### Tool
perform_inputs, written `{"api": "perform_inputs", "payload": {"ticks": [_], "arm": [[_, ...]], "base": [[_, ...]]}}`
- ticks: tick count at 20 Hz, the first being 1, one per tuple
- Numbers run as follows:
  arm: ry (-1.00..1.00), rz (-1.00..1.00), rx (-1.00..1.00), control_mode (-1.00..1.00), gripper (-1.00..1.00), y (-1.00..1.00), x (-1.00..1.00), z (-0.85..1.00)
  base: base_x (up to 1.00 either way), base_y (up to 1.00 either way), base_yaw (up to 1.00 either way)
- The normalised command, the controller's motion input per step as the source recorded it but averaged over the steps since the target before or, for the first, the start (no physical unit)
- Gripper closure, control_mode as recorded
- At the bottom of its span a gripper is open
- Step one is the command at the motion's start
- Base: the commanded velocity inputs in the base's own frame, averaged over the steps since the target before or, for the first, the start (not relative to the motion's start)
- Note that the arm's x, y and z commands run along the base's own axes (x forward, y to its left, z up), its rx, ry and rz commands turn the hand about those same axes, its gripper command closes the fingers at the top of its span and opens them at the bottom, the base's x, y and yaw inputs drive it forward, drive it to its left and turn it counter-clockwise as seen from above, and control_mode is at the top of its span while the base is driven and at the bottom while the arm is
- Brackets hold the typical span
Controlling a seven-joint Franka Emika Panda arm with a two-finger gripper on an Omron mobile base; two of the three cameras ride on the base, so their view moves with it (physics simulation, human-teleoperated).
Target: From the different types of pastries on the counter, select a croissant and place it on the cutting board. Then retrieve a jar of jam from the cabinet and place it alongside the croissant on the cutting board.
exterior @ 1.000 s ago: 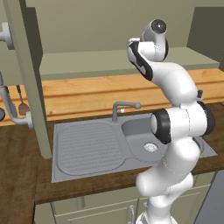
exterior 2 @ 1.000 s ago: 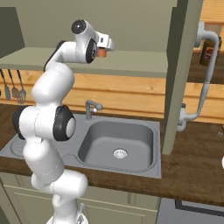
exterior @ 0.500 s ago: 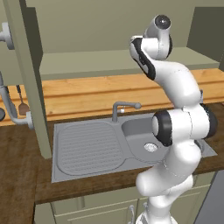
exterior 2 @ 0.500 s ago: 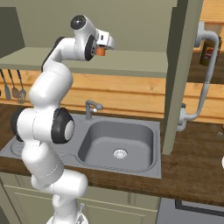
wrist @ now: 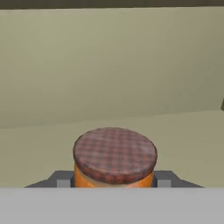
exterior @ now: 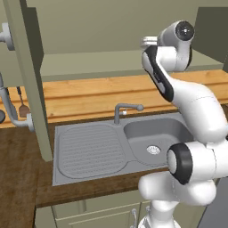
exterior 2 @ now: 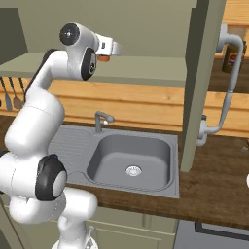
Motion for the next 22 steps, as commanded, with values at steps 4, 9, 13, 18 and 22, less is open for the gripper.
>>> {"api": "perform_inputs", "payload": {"ticks": [4,9,13,18,22], "arm": [[0.01,0.00,0.00,-1.00,1.00,0.00,-1.00,0.52],[0.03,0.00,0.00,-1.00,1.00,0.01,-1.00,0.51],[0.00,0.00,0.00,-1.00,1.00,0.00,-1.00,0.36],[0.00,0.02,0.00,-1.00,1.00,0.00,-1.00,0.22],[0.00,0.02,0.00,-1.00,1.00,0.14,-1.00,0.00]], "base": [[0.00,0.00,0.00],[0.00,0.00,0.00],[0.00,0.00,0.00],[0.00,0.00,0.00],[0.00,0.00,0.00]]}}
